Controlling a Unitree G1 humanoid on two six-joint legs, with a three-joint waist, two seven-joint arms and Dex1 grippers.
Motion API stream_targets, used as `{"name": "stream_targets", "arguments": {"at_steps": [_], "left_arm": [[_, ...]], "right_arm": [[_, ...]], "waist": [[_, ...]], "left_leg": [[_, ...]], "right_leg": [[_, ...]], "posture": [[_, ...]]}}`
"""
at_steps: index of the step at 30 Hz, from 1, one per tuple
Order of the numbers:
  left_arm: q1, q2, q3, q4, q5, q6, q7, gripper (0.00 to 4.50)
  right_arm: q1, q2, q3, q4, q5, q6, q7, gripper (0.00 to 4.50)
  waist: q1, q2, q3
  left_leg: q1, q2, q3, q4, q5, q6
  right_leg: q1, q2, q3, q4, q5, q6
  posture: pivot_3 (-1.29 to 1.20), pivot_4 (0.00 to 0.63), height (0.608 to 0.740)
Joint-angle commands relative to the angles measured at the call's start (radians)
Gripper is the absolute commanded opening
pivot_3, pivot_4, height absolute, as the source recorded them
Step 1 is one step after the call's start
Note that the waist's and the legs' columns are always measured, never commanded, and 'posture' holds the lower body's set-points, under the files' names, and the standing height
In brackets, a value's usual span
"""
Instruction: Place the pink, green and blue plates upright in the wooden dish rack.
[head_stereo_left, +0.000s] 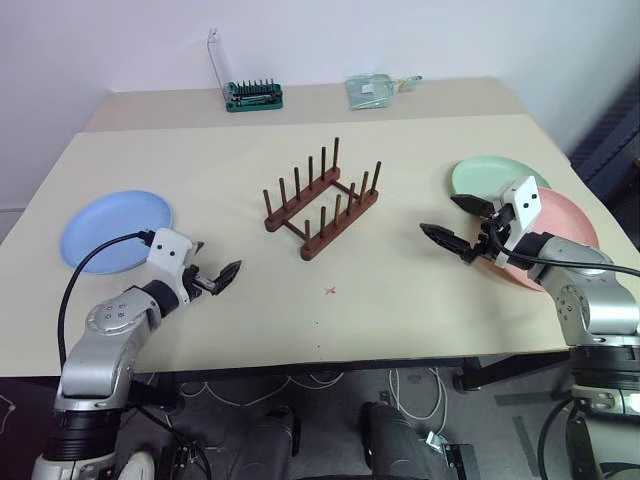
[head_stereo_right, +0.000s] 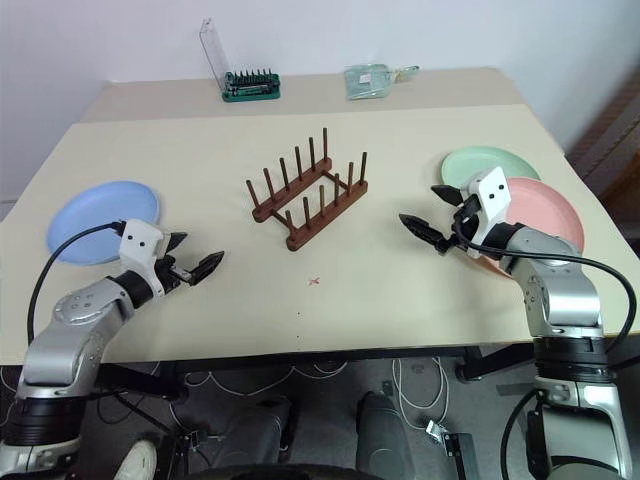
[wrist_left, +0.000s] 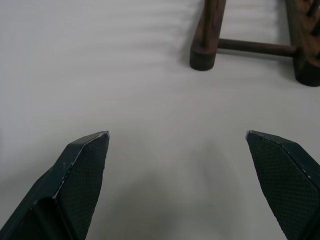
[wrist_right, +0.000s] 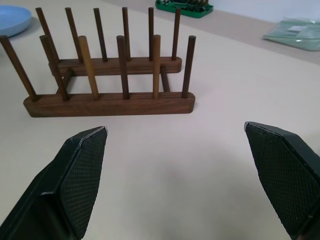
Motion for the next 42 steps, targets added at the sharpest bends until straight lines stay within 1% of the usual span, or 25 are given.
{"name": "stream_targets", "arguments": {"at_steps": [1, 8, 17, 20, 24, 25, 27, 28, 30, 34, 37, 39, 42], "left_arm": [[0.016, 0.000, 0.021, -0.051, -0.009, 0.002, 0.013, 4.50], [0.022, 0.007, 0.025, -0.061, -0.013, 0.007, 0.020, 4.50], [0.031, 0.037, -0.034, -0.071, 0.004, 0.000, -0.034, 4.50], [-0.009, 0.048, -0.097, -0.043, 0.001, 0.001, -0.094, 4.50], [-0.094, 0.050, -0.220, 0.017, 0.041, -0.004, -0.160, 4.50], [-0.106, 0.053, -0.235, 0.034, 0.046, -0.014, -0.180, 4.50], [-0.151, 0.019, -0.279, 0.083, 0.061, -0.033, -0.192, 4.50], [-0.183, -0.008, -0.319, 0.122, 0.091, -0.049, -0.183, 4.50], [-0.228, -0.045, -0.358, 0.187, 0.128, -0.075, -0.171, 4.50], [-0.308, -0.157, -0.398, 0.315, 0.198, -0.100, -0.078, 4.50], [-0.327, -0.205, -0.416, 0.357, 0.228, -0.120, -0.055, 4.50], [-0.350, -0.265, -0.414, 0.412, 0.248, -0.127, 0.006, 4.50], [-0.359, -0.298, -0.419, 0.447, 0.262, -0.147, 0.013, 4.50]], "right_arm": [[-0.042, -0.013, -0.001, 0.004, -0.002, -0.012, 0.009, 4.49], [-0.053, 0.001, 0.021, 0.000, -0.005, -0.011, 0.016, 4.49], [-0.036, 0.034, 0.052, -0.040, -0.004, -0.001, 0.002, 4.49], [0.019, 0.041, 0.067, -0.126, 0.009, 0.032, -0.004, 4.49], [0.121, 0.048, 0.057, -0.267, 0.036, 0.082, -0.035, 4.49], [0.134, 0.054, 0.060, -0.298, 0.039, 0.095, -0.050, 4.49], [0.171, 0.065, 0.057, -0.353, 0.043, 0.111, -0.079, 4.49], [0.197, 0.069, 0.048, -0.378, 0.049, 0.121, -0.096, 4.49], [0.226, 0.078, 0.045, -0.420, 0.055, 0.139, -0.125, 4.49], [0.272, 0.097, 0.048, -0.492, 0.067, 0.163, -0.172, 4.49], [0.290, 0.104, 0.046, -0.517, 0.072, 0.172, -0.194, 4.49], [0.301, 0.100, 0.040, -0.527, 0.075, 0.174, -0.201, 4.49], [0.298, 0.095, 0.039, -0.529, 0.079, 0.177, -0.208, 4.49]], "waist": [[-0.001, 0.000, 0.000], [0.000, 0.000, 0.000], [0.000, 0.000, 0.000], [0.003, 0.000, 0.000], [0.006, 0.000, 0.000], [0.003, 0.000, 0.000], [0.001, 0.000, 0.000], [0.002, 0.001, 0.000], [0.002, 0.000, 0.000], [0.005, 0.000, -0.001], [0.010, 0.000, -0.001], [0.016, 0.000, -0.002], [0.026, 0.000, -0.002]], "left_leg": [[0.000, 0.000, 0.000, 0.000, 0.000, 0.000], [0.000, 0.000, 0.000, 0.000, 0.000, 0.000], [0.000, 0.000, 0.000, 0.000, 0.000, 0.000], [0.000, 0.000, 0.000, 0.000, 0.000, 0.000], [0.000, 0.000, 0.000, 0.001, 0.000, 0.000], [0.000, -0.001, 0.000, 0.001, 0.000, 0.000], [0.000, 0.000, 0.000, 0.000, 0.000, 0.000], [0.000, 0.000, 0.000, 0.000, 0.000, 0.000], [0.000, 0.000, -0.001, 0.000, 0.000, 0.000], [0.000, -0.001, -0.001, 0.001, 0.000, 0.000], [0.000, -0.001, -0.001, 0.002, 0.000, 0.000], [0.001, -0.001, -0.001, 0.002, 0.000, 0.000], [0.001, -0.001, -0.001, 0.003, 0.000, 0.001]], "right_leg": [[0.000, 0.000, 0.000, 0.000, 0.000, 0.000], [0.000, 0.000, 0.000, 0.000, 0.000, 0.000], [0.000, 0.000, 0.000, 0.000, 0.000, 0.000], [0.000, 0.000, 0.000, 0.000, 0.000, 0.000], [0.001, 0.000, 0.000, 0.000, 0.000, 0.000], [0.001, 0.000, 0.000, 0.000, 0.000, 0.000], [0.000, 0.000, 0.000, 0.000, 0.000, 0.000], [0.000, 0.000, 0.000, 0.000, 0.000, 0.000], [0.000, 0.000, 0.000, 0.000, 0.000, 0.000], [0.001, 0.000, 0.000, 0.000, 0.000, 0.000], [0.003, 0.000, 0.000, -0.001, 0.000, 0.001], [0.003, -0.001, 0.000, -0.001, 0.000, 0.001], [0.005, -0.001, -0.001, -0.001, 0.000, 0.001]], "posture": [[0.00, 0.150, 0.740], [0.00, 0.150, 0.740], [0.00, 0.150, 0.740], [0.00, 0.150, 0.740], [0.00, 0.150, 0.740], [0.00, 0.150, 0.740], [0.00, 0.150, 0.740], [0.00, 0.150, 0.740], [0.00, 0.150, 0.740], [0.00, 0.150, 0.740], [0.00, 0.150, 0.740], [0.00, 0.150, 0.740], [0.00, 0.150, 0.740]]}}
